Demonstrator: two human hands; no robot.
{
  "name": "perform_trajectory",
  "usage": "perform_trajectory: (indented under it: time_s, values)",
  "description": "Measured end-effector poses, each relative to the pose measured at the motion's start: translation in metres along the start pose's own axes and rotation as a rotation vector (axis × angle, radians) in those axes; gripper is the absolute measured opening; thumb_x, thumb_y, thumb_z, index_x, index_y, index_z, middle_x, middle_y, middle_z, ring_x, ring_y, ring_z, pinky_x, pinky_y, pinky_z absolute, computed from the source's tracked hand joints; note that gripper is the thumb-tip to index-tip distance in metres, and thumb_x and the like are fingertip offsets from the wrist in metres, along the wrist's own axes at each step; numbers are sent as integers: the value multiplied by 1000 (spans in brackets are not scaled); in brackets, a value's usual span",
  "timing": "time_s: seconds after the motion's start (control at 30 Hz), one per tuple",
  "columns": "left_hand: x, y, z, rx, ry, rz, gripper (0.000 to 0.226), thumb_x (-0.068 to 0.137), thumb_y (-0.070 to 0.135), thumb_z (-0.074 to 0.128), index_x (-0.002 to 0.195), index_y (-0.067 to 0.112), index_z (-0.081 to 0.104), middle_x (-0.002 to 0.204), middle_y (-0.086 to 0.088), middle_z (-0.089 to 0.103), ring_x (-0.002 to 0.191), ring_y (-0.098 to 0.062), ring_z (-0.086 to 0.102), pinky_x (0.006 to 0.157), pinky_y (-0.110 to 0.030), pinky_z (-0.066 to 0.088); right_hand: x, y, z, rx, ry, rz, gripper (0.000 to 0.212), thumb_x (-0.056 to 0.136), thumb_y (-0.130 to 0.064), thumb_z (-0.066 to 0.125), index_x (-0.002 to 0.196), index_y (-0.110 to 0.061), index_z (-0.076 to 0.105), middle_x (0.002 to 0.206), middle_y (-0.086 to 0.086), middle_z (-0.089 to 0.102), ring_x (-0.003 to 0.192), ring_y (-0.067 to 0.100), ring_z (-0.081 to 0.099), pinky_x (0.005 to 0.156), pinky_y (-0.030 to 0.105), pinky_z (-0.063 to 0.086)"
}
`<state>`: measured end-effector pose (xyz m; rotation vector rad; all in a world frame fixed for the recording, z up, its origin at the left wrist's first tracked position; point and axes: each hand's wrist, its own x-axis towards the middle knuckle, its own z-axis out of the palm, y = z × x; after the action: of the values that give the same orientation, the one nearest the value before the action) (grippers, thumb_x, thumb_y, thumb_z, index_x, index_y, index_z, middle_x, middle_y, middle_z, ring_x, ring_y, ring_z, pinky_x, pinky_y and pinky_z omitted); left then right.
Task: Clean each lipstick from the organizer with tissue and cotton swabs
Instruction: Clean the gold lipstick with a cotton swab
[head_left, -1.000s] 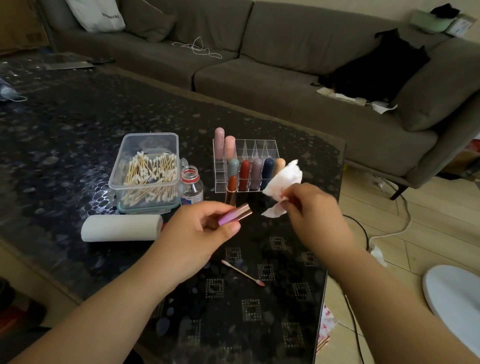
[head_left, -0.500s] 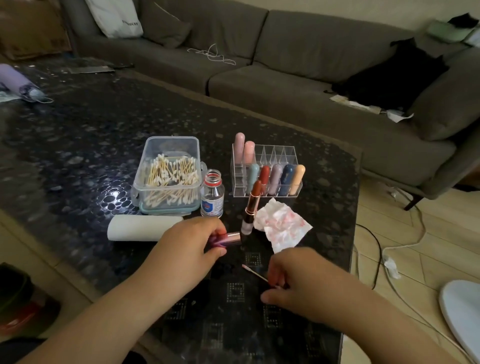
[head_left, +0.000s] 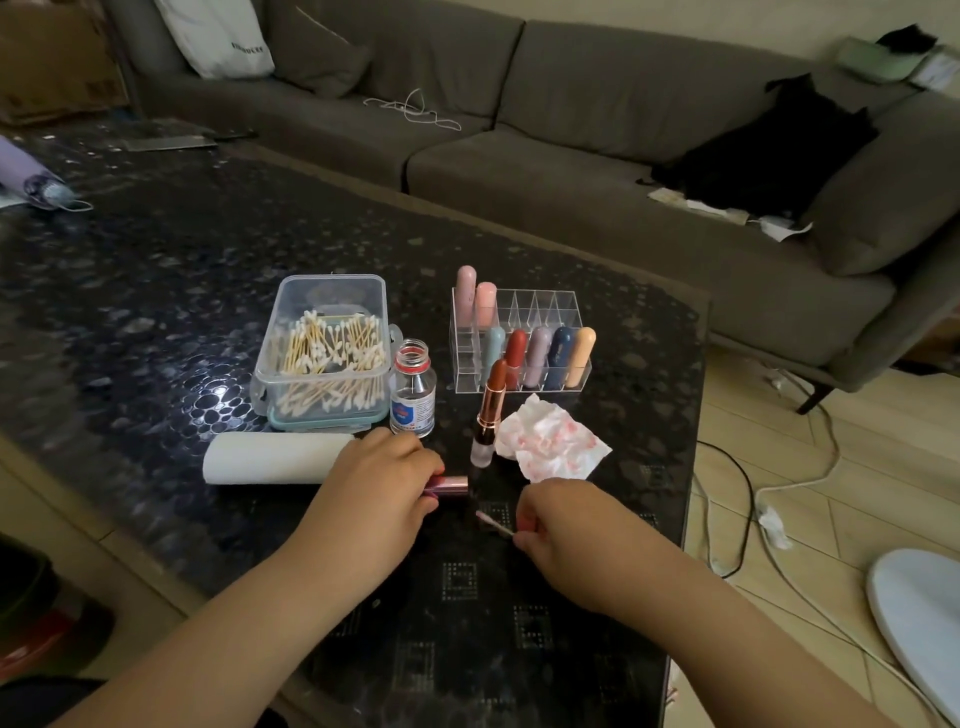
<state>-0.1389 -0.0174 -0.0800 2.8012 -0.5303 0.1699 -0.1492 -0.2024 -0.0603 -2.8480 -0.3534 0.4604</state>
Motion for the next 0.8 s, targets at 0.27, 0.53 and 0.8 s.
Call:
perform_trajectory:
  time_s: [0.27,0.53,0.8]
  values:
    - [16,12,6,-174,175,-132,52,85,47,60,130,23,53,123,6,55,118,-13,44,99,-27,34,2,19,-29,401,323,-49,16,93,-19,58,94,-34,59,78,-18,65,79,-6,58,70,3,42]
    - [41,27,12,-232,198,-180,38,84,45,63,112,21,60,111,5,55,112,-14,42,81,-19,28,3,22,-40,632,454,-59,17,89,-18,63,82,-33,67,73,-16,63,67,-8,55,61,5,42]
    - [46,31,10,-361,231,-246,15,80,33,71,89,23,64,77,15,51,76,-6,47,59,-19,30,-4,23,-47,744,493,-87,14,87,-20,65,80,-31,68,78,-16,67,72,0,60,64,7,45]
